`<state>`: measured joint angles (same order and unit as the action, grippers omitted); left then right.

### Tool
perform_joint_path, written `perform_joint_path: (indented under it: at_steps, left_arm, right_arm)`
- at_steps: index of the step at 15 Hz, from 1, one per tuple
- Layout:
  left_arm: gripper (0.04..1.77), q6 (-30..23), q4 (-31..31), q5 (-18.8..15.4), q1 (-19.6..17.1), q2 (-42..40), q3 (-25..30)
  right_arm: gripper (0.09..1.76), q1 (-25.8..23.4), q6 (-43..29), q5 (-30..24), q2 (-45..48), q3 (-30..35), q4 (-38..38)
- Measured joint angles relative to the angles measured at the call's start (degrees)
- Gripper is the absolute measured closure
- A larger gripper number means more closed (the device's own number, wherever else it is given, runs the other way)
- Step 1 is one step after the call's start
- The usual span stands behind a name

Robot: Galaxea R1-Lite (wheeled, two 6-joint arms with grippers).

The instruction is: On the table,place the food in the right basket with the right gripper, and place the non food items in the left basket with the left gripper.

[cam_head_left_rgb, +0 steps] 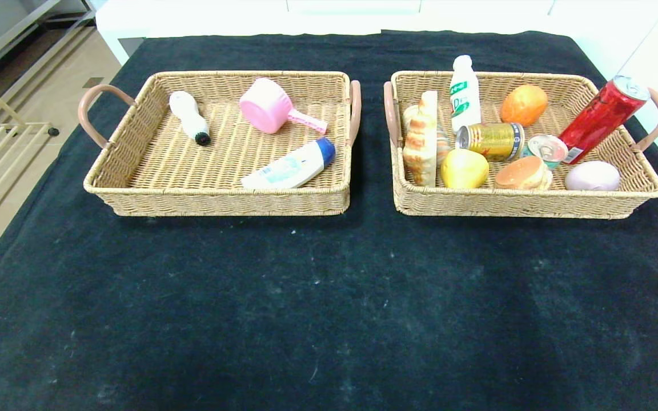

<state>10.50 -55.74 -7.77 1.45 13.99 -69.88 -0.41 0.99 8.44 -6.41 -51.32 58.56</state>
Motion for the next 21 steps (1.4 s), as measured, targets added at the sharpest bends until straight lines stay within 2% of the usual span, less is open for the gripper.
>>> perform_joint_path:
  at_steps: [2, 4, 7, 9, 12, 14, 16, 19, 21]
  left_arm:
    - [0.09, 0.57, 0.52, -0.85, -0.72, -4.24, 5.35]
    - [0.09, 1.68, 5.22, -0.77, -1.12, -8.68, 12.82]
    - [0.09, -1.63, 19.74, -0.09, -1.4, -12.42, 23.74]
    - [0.09, -2.16, 31.45, 1.93, -1.43, -13.36, 32.91]
    - [0.09, -1.4, 53.32, 5.16, -1.45, -13.86, 51.71]
    - [0.09, -0.8, 60.11, 6.45, -1.45, -13.92, 60.95]
    - [0.09, -0.79, 61.93, 7.28, -1.45, -13.99, 66.6]
    - [0.09, -0.88, 61.6, 7.5, -1.45, -14.04, 69.46]
    - [0.09, -1.35, 61.38, 6.97, -1.45, -14.07, 69.74]
  right_arm:
    - [0.15, 0.12, -0.06, -0.28, 2.04, 1.24, -2.54]
    - [0.15, 0.12, 0.17, -0.69, 4.0, 4.91, -11.68]
    - [0.15, 0.15, 0.44, -0.89, 5.73, 14.8, -31.98]
    - [0.15, 0.15, 0.46, -2.82, 6.17, 25.44, -46.91]
    - [0.15, 0.15, 1.38, -5.38, 6.41, 41.68, -64.07]
    - [0.15, 0.15, 3.12, -5.88, 6.44, 48.06, -67.24]
    - [0.15, 0.15, 4.13, -5.9, 6.49, 50.55, -64.95]
    - [0.15, 0.15, 3.97, -6.23, 6.49, 51.21, -61.89]
    - [0.15, 0.15, 3.96, -8.7, 6.49, 51.27, -60.45]
